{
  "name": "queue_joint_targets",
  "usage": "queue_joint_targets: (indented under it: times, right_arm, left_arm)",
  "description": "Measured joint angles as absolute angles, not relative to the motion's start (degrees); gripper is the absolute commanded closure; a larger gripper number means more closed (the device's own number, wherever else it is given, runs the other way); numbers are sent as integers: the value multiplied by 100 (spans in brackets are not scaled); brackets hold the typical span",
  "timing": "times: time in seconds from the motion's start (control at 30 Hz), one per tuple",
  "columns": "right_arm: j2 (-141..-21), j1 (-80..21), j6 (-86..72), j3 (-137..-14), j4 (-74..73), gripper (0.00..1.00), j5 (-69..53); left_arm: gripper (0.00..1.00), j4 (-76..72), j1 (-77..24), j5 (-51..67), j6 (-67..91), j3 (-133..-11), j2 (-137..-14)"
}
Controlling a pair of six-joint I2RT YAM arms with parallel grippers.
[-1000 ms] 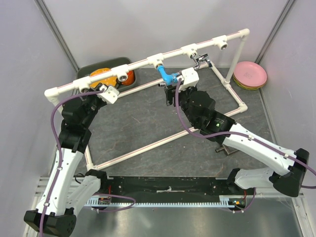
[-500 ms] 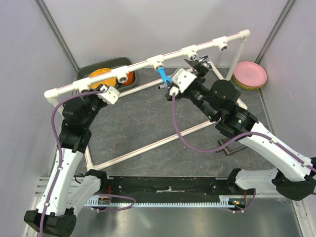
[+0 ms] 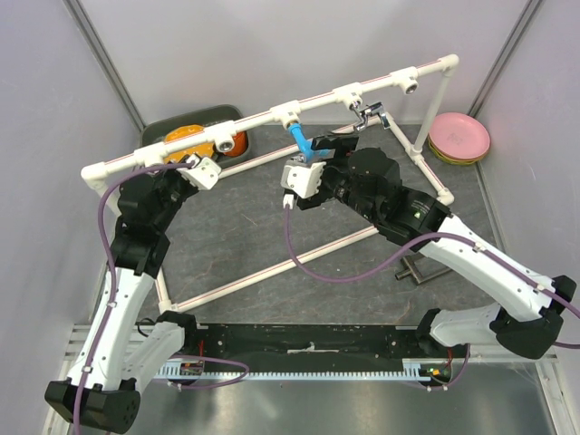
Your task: Install the water faucets
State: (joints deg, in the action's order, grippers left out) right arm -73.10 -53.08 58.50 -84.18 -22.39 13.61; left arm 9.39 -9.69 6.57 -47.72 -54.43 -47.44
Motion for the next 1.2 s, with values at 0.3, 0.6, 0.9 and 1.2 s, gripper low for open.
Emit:
queue_joint_targets:
  times: [0.3, 0.6, 0.9, 1.2]
  right_arm:
    - [-7596, -5308, 6530, -7887, -1273, 3, 1743]
    - [-8047, -5308, 6890, -7789, -287, 3, 1927]
    - [-8086, -5262, 6855, -7710, 1, 3, 1933]
    - [-8226, -5207, 6748, -7601, 78, 3, 1890]
  left_arm:
    - [98, 937, -954, 613, -4759, -5419, -4836]
    - [66, 757, -904, 353, -4751, -5260, -4807]
    - [52, 1203, -1039, 309, -4722, -5371, -4766]
    - [37, 1653, -1184, 54, -4709, -5511, -4598]
